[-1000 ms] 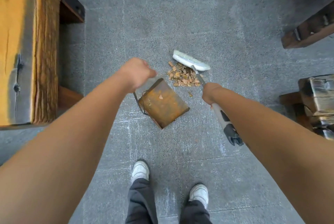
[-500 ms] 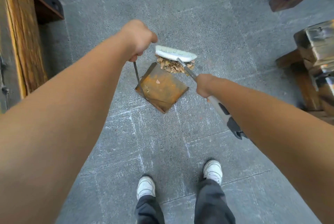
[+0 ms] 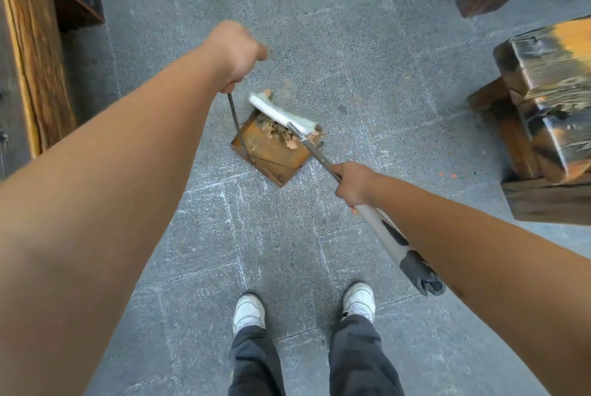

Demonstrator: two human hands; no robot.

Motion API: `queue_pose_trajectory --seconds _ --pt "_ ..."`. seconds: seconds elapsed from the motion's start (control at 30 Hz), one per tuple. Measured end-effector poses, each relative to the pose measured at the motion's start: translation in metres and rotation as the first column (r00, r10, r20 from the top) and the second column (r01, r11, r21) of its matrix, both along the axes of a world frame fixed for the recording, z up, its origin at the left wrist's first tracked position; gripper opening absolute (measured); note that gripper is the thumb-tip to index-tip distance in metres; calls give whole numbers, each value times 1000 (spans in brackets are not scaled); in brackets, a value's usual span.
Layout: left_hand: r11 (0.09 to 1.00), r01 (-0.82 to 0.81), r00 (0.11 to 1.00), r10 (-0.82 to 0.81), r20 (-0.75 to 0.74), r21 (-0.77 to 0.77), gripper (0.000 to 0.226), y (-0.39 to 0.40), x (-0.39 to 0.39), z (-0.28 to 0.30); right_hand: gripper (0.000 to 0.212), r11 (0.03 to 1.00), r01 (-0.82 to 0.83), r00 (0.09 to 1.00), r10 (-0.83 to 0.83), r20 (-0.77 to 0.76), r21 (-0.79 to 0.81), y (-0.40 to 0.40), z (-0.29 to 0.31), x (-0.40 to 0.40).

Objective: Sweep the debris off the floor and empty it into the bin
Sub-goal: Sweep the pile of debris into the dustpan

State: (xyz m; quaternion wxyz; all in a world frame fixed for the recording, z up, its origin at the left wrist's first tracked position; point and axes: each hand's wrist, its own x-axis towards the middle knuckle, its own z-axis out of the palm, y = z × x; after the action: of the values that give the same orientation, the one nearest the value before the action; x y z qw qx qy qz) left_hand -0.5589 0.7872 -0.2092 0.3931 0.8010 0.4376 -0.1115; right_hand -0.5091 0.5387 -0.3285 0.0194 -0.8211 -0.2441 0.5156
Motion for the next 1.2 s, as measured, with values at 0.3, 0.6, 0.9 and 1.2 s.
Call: queue_pose_trajectory --seconds 0.3,0.6,0.9,1.2 --pt "998 -70 997 70 22 -11 28 -4 -8 -1 65 997 49 996 -44 -81 60 -42 42 -18" --pt "999 -52 998 52 31 0 15 4 -13 -3 55 1000 -24 984 22 178 9 1 35 20" --pt "998 -67 996 67 53 -2 18 8 -10 -10 44 986 -90 923 136 361 -141 9 -3 18" --pt "998 -61 995 60 75 6 17 2 -9 -6 53 940 -270 906 321 275 -208 -24 11 -17"
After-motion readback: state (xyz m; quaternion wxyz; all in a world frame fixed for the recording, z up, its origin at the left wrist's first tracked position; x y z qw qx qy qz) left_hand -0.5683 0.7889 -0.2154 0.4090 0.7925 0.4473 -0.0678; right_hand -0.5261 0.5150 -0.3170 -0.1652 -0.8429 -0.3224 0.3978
